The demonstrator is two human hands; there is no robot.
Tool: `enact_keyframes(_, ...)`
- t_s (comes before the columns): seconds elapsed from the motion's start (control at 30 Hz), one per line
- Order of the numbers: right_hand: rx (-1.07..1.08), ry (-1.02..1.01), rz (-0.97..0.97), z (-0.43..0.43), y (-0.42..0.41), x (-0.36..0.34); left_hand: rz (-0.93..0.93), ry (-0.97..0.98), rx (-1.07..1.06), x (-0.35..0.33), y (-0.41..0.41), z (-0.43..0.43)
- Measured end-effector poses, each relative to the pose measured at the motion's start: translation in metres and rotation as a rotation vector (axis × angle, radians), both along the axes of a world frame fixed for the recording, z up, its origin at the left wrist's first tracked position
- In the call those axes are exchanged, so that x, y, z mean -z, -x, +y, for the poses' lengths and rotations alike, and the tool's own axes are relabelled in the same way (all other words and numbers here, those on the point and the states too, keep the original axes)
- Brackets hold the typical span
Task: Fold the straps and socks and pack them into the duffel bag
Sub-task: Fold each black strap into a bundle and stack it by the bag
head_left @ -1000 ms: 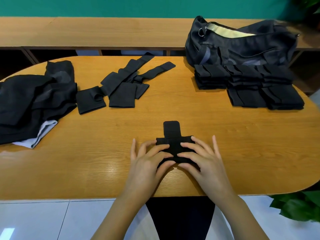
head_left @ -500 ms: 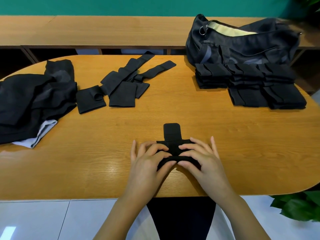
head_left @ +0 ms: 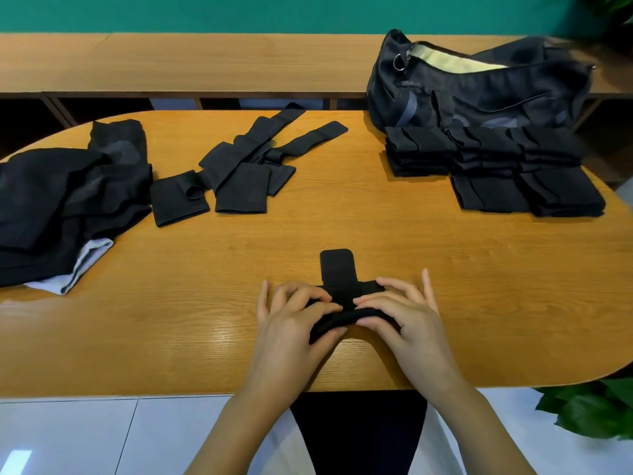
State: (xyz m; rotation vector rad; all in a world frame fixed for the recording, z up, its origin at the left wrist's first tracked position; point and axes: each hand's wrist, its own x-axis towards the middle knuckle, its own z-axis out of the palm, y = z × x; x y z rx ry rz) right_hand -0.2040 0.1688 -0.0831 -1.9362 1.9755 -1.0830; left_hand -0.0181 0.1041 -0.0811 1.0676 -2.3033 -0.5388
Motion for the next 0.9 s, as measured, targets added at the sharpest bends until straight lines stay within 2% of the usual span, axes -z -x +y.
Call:
enact_keyframes(0.3,0.027,0.008,0.017,-0.0003,0.0007,-0.0015,0.028,-0.026,-0.006,0.0002,0.0016,-0.0039)
enact_keyframes(0.57,0.032,0.014,-0.017,-0.0028,0.0003,-0.0009,0.129,-0.082,-0.017,0.0001,-0.0012,-0.0039)
enact_keyframes(0.9,0.046,0.029,-0.058,-0.0054,-0.0014,-0.0013,0.117,-0.089,-0.025,-0.0017,0.0012,-0.0026)
